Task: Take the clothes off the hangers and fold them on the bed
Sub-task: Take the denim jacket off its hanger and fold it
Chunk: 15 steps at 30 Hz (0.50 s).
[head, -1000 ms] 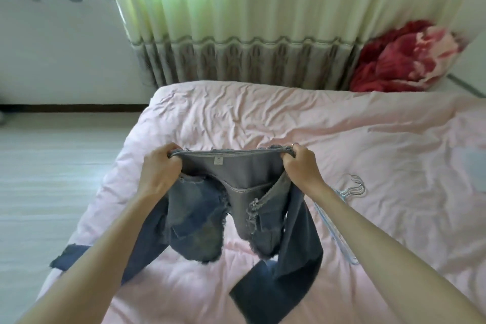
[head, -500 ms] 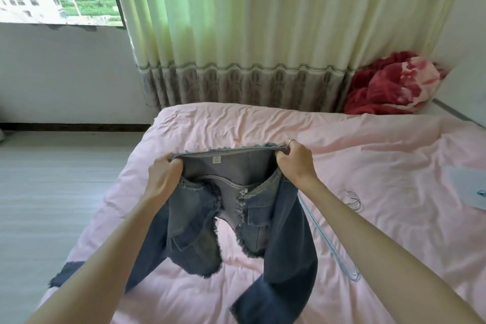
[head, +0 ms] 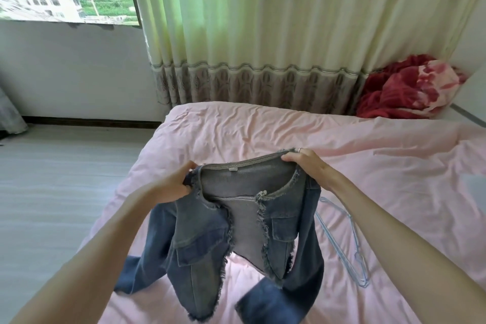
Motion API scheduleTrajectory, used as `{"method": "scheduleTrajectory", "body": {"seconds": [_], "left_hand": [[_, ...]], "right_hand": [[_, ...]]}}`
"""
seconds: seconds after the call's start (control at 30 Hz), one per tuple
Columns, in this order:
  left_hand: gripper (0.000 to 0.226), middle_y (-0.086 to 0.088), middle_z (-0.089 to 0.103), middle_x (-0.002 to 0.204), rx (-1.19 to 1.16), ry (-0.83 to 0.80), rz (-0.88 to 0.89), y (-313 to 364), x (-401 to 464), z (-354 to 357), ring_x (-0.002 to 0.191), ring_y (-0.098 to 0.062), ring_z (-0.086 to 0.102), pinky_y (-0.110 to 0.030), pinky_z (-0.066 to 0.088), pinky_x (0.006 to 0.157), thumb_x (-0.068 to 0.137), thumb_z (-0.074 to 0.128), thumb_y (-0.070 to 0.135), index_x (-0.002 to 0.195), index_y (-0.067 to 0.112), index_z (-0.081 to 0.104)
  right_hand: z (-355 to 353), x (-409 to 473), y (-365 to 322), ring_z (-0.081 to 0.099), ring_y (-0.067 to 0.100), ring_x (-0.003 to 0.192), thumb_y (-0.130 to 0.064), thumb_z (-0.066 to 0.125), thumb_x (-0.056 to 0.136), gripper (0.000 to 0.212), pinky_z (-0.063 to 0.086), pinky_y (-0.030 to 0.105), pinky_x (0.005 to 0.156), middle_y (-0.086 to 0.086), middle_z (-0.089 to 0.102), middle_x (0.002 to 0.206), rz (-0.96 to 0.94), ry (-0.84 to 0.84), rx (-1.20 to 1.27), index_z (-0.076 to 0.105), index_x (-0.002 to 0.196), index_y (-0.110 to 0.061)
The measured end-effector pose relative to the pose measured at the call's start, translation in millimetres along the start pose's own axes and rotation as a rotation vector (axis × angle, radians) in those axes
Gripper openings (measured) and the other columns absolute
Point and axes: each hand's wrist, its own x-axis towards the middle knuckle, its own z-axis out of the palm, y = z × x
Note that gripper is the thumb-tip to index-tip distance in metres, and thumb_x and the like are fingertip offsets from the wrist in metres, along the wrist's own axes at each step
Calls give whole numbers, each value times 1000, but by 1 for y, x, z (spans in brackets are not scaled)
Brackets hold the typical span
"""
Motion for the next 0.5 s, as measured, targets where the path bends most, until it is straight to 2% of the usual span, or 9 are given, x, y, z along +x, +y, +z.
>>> {"method": "scheduleTrajectory", "body": {"seconds": [0.07, 0.1, 0.17, 0.2, 0.27, 0.33, 0.4, 0.5], "left_hand": [[29, 3, 48, 76, 48, 186, 58, -7, 4, 5, 77, -18, 46, -6, 34, 59, 88, 49, -9, 85, 20, 44], [27, 0, 51, 75, 70, 289, 78, -11, 5, 5, 79, -22, 48, -8, 34, 60, 88, 49, -8, 80, 17, 46], [17, -3, 57, 83, 67, 482, 106, -17, 9, 4, 84, -24, 52, -17, 35, 61, 87, 50, -7, 88, 8, 57], [18, -2, 58, 89, 40, 548, 110, -17, 9, 3, 85, -22, 52, -23, 35, 64, 89, 49, -6, 99, 6, 59], [21, -4, 57, 93, 4, 636, 128, -15, 10, 1, 83, -23, 52, -30, 37, 69, 92, 47, -1, 111, 7, 53], [18, -8, 56, 88, 0, 702, 169, -12, 10, -3, 76, -25, 49, -31, 34, 64, 93, 44, 0, 109, 5, 50], [12, -8, 54, 81, -2, 720, 217, -11, 8, -7, 70, -25, 46, -29, 33, 56, 93, 43, -2, 102, 1, 51], [10, -8, 57, 81, 22, 742, 286, -17, 5, -11, 73, -24, 50, -24, 35, 59, 92, 47, -4, 94, -1, 55]], "right_hand": [[-1, -2, 5, 63, 12, 94, -28, 62, 88, 7, 46, 24, 83, -5, 67, 97, -33, -120, -29, 62, 93, -23], [-1, -3, 6, 62, 11, 100, -33, 67, 84, 19, 46, 25, 88, -6, 67, 104, -30, -167, -66, 62, 101, -25], [0, -5, 10, 60, 11, 108, -41, 78, 72, 56, 46, 30, 97, -6, 64, 116, 7, -225, -138, 56, 120, -24], [2, -4, 12, 61, 11, 108, -38, 80, 69, 63, 47, 31, 98, -6, 65, 117, 22, -264, -146, 53, 125, -24], [7, -6, 13, 63, 8, 103, -20, 79, 73, 53, 49, 26, 95, -7, 67, 111, 14, -344, -128, 54, 120, -24], [13, -5, 15, 59, 8, 103, -12, 76, 76, 50, 48, 20, 90, -9, 62, 109, 19, -327, -179, 50, 118, -22], [17, 0, 21, 54, 9, 102, -14, 75, 77, 53, 43, 21, 85, -6, 56, 108, 14, -239, -295, 45, 120, -16], [17, 6, 29, 54, 13, 90, -12, 72, 80, 29, 42, 24, 79, -4, 54, 92, -65, -69, -327, 51, 99, -16]]}}
